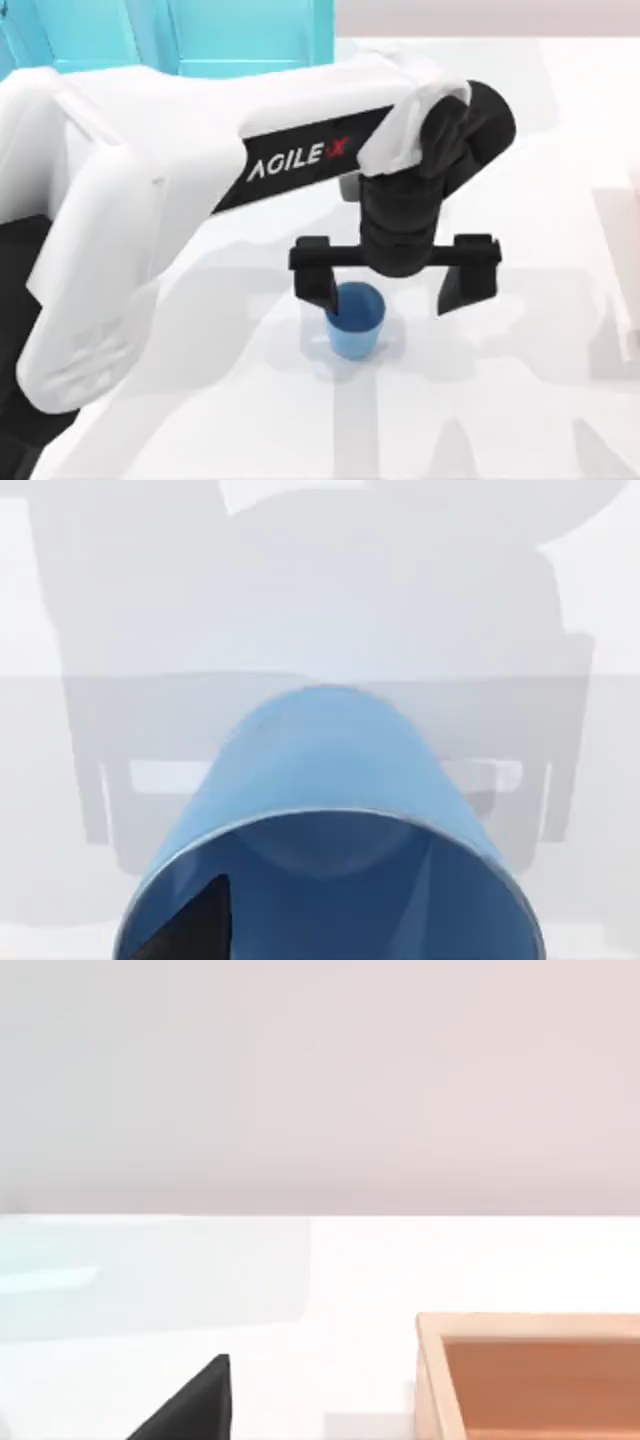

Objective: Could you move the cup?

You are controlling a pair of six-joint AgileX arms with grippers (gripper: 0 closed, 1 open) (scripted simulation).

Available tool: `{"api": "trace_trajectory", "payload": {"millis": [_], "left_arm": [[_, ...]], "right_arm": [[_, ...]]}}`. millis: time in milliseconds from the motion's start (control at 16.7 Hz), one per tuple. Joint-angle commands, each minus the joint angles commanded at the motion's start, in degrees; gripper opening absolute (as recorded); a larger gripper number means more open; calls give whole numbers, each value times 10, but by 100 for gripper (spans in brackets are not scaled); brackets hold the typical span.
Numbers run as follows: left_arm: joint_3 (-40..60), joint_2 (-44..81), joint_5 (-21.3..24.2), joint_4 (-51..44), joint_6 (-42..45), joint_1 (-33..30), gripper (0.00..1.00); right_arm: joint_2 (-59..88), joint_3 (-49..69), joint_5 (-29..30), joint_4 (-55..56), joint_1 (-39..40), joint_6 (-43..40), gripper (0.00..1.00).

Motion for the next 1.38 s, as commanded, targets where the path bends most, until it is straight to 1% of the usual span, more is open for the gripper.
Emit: {"api": "trace_trajectory", "payload": {"millis": [180,420,1200,1260,1380], "left_arm": [[-38,5,0,40,-1,-1,100],[-40,5,0,41,-1,-1,100],[-40,5,0,41,-1,-1,2],[-40,5,0,41,-1,-1,0],[-40,5,0,41,-1,-1,0]], "right_arm": [[0,0,0,0,0,0,100],[0,0,0,0,0,0,100],[0,0,0,0,0,0,100],[0,0,0,0,0,0,100],[0,0,0,0,0,0,100]]}}
